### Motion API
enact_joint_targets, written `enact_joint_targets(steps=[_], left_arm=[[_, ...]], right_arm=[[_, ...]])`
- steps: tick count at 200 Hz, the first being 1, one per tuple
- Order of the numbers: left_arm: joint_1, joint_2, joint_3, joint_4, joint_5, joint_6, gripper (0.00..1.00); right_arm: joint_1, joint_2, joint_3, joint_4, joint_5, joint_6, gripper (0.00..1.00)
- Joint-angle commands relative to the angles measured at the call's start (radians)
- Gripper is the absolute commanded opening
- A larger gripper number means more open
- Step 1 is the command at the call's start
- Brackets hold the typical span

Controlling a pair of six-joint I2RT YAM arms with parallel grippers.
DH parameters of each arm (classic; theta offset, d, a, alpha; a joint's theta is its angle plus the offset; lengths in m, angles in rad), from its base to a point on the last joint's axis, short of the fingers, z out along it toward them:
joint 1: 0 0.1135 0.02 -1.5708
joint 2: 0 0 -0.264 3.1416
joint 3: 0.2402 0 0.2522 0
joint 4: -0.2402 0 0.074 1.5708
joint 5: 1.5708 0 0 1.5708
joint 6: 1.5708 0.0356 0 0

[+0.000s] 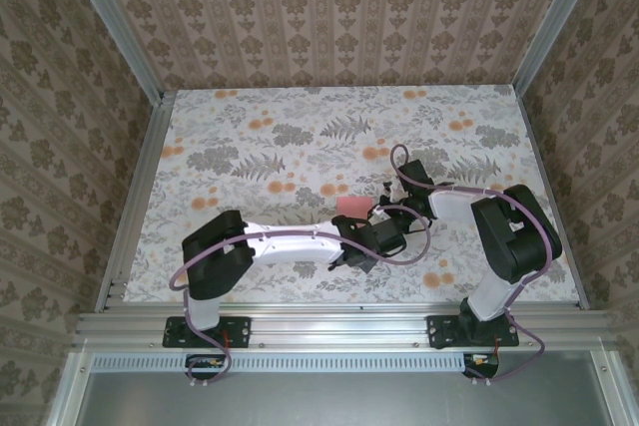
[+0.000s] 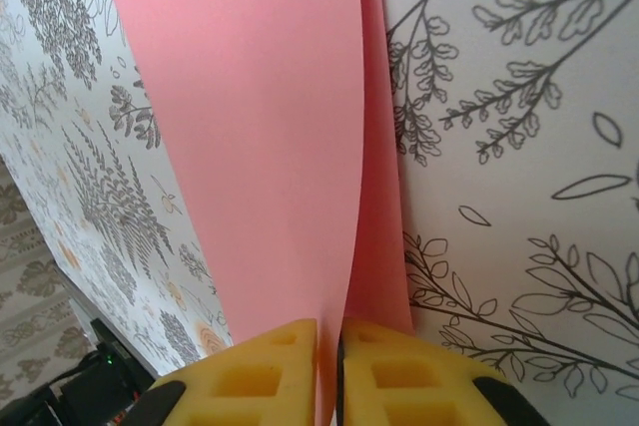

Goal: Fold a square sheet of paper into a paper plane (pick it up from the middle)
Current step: Third fold the triangle at the center of the table.

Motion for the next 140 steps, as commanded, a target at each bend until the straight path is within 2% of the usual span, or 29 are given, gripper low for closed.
enact_joint_targets(steps=[1,37,63,77,104,140], left_arm=[[0.032,-0.073,-0.056,0.051,0.066,-0.019,0.0],[0.074,-0.119,-0.123,0.127,0.164,-0.02,0.0],[0.094,-0.129,-0.144,0.147,0.212,-0.017,0.0],[0.103,-0.132,-0.149,0.154,0.228,-0.017,0.0],[0.115,-0.135,-0.156,0.166,0.249,-0.014,0.0],[0.132,-0.133,-0.158,0.172,0.275,-0.01,0.0]], right_arm=[[-0.004,-0.043,0.042,-0.087,0.038,-0.052,0.18],[-0.018,-0.081,0.089,-0.165,0.1,-0.11,0.27],[-0.024,-0.112,0.118,-0.181,0.134,-0.124,0.28],[-0.023,-0.108,0.135,-0.171,0.114,-0.127,0.26],[-0.02,-0.042,0.174,-0.149,0.055,-0.121,0.13],[-0.007,0.069,0.222,-0.134,-0.002,-0.143,0.1]])
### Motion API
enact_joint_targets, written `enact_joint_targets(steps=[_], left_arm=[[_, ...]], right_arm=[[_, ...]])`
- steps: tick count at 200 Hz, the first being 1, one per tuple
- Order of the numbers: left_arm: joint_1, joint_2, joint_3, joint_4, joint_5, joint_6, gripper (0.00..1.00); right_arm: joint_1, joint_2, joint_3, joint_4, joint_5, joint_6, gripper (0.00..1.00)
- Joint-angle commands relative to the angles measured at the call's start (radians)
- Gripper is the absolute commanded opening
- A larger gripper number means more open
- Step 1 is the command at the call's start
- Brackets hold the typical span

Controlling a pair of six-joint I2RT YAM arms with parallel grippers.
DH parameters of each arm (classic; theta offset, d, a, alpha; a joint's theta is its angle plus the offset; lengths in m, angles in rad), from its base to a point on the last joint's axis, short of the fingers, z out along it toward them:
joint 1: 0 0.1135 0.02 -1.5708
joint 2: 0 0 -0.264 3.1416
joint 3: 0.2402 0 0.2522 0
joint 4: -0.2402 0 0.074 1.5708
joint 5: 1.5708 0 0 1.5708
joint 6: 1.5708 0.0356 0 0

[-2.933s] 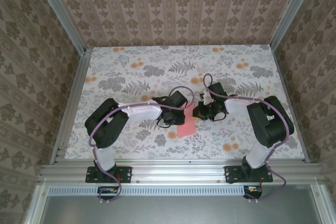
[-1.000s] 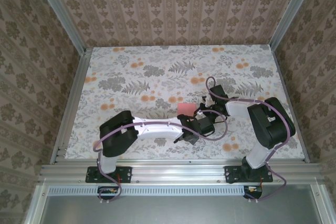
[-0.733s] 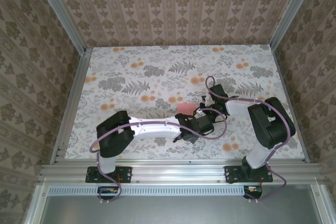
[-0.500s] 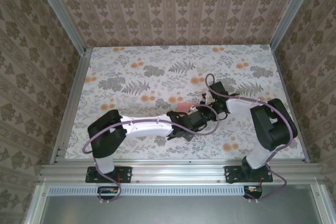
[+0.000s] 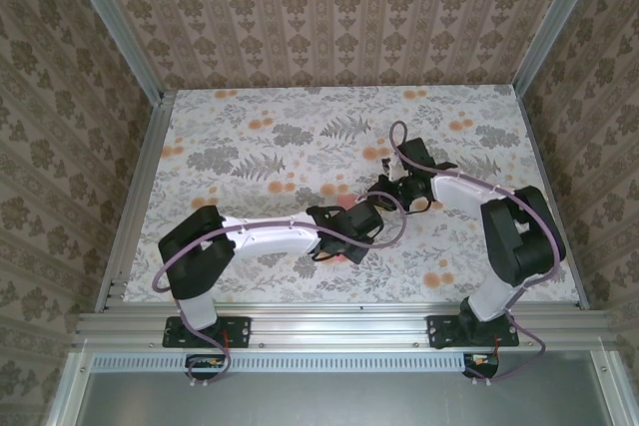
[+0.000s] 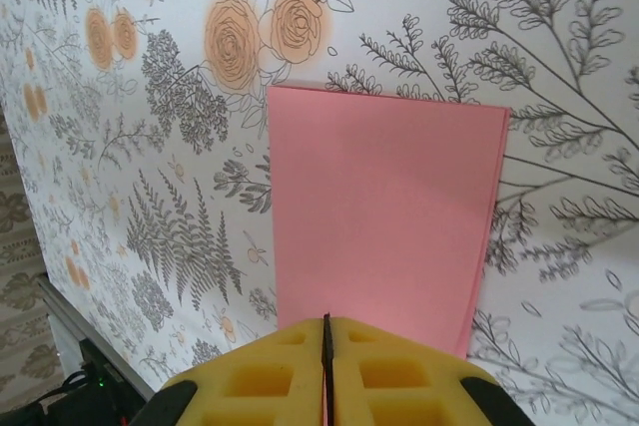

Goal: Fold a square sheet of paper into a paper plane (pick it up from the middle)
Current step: Third fold the triangle at the center of the table.

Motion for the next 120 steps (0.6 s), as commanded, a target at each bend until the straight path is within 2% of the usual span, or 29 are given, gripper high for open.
enact_joint_targets(steps=[1,50,82,120], left_arm=[[0.014,-0.032,-0.01,0.013,0.038,-0.004,0.0],[0.043,-0.038,-0.017,0.024,0.075,-0.004,0.0],[0.074,-0.049,-0.037,0.041,0.109,-0.001,0.0],[0.12,-0.053,-0.054,0.073,0.178,0.011,0.0]], right_arm=[[0.01,0.074,0.037,-0.004,-0.059,-0.03,0.1],[0.012,0.214,0.101,-0.087,-0.045,-0.152,0.08],[0.018,0.233,0.113,-0.15,0.03,-0.241,0.06],[0.019,0.255,0.118,-0.169,0.04,-0.282,0.06]])
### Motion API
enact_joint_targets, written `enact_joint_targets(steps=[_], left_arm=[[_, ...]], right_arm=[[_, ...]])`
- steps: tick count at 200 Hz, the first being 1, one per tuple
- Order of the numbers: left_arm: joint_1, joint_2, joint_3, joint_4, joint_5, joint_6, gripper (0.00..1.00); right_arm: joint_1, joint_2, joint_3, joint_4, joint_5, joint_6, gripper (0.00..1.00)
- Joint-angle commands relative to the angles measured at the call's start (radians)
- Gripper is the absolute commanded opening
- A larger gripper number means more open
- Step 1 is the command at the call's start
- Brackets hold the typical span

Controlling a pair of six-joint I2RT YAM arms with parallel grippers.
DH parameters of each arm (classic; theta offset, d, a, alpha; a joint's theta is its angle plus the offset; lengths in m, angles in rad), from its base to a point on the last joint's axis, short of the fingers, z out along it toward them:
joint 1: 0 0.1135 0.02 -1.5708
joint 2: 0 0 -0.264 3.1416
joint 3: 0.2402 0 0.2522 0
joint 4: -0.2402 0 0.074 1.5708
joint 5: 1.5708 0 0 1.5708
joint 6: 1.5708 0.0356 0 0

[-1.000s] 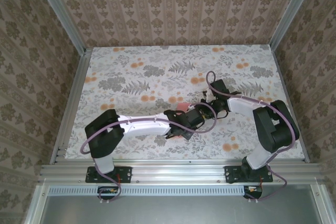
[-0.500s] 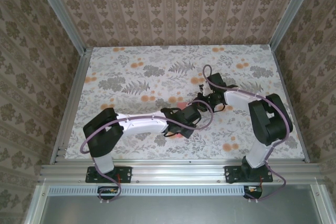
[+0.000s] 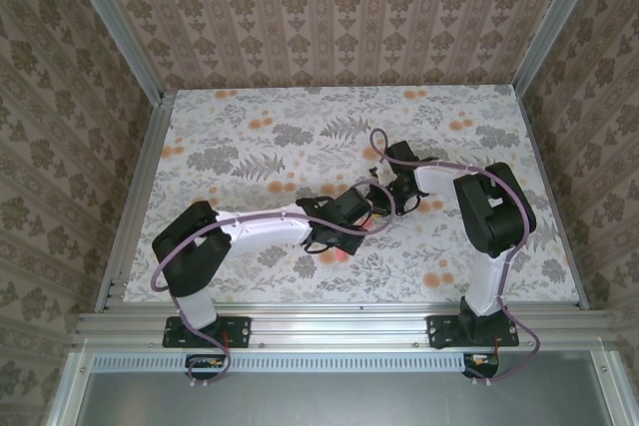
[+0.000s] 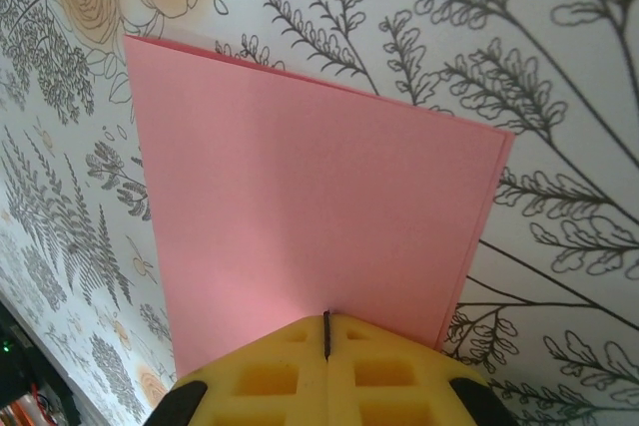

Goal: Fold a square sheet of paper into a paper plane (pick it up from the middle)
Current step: Third fold the triangle at the center of the table.

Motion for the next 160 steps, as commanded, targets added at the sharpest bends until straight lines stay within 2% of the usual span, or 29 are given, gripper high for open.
enact_joint_targets(steps=[1,59,160], left_arm=[[0.026,-0.036,-0.016,0.025,0.059,0.013,0.0],[0.073,-0.019,-0.012,0.013,0.089,0.046,0.0],[0.085,0.022,-0.002,0.016,0.084,0.061,0.0]], right_arm=[[0.007,0.043,0.01,-0.078,0.05,-0.066,0.06],[0.009,0.048,0.023,-0.085,0.034,-0.076,0.06],[0.014,0.045,0.029,-0.094,0.029,-0.07,0.06]])
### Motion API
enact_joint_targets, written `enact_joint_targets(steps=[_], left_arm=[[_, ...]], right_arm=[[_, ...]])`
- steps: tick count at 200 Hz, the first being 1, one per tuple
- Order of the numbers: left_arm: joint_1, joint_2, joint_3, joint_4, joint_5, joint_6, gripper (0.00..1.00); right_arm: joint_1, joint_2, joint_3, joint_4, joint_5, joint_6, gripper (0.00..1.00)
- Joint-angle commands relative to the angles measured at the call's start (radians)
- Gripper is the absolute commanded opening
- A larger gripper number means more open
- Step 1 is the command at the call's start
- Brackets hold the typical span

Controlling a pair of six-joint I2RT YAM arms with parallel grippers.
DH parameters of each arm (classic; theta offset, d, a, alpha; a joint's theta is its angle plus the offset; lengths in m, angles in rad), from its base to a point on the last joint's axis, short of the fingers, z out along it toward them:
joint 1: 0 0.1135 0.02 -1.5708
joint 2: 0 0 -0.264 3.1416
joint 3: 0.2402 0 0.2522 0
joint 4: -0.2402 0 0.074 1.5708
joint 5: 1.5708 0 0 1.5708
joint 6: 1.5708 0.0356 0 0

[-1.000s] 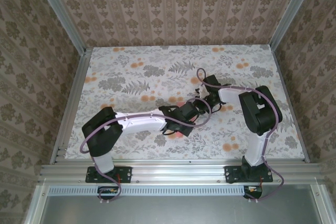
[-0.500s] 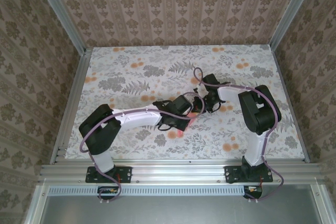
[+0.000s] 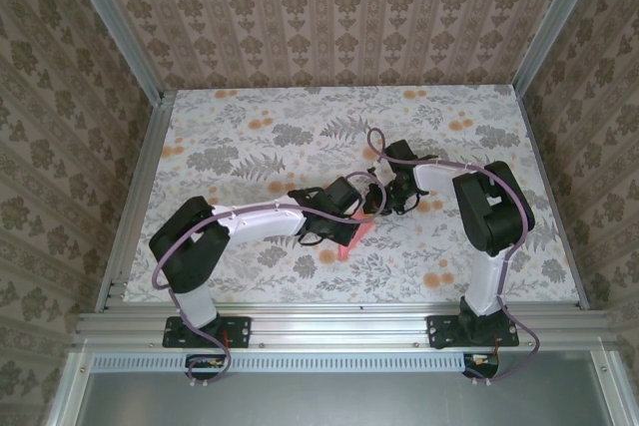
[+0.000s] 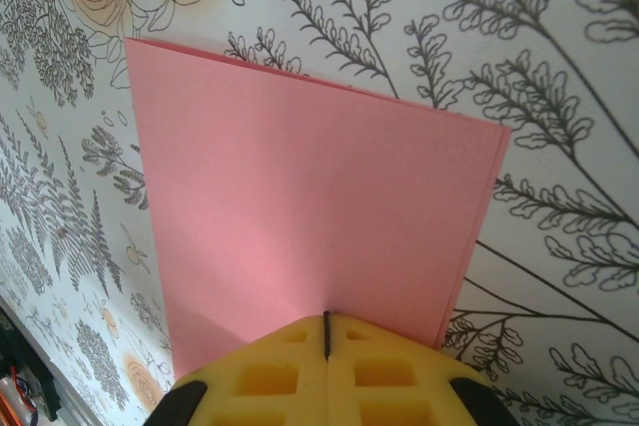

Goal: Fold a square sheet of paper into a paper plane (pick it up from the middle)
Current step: Third fold the triangle at the center of the table.

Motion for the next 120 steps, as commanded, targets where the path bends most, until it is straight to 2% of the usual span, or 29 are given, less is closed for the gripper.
enact_joint_targets(steps=[1,120], left_arm=[[0.004,0.021,0.006,0.004,0.007,0.02,0.0],[0.021,0.063,0.021,0.01,0.003,0.033,0.02]], right_arm=[[0.012,0.032,0.006,-0.062,0.031,-0.009,0.06],[0.017,0.031,0.008,-0.066,0.019,0.002,0.06]])
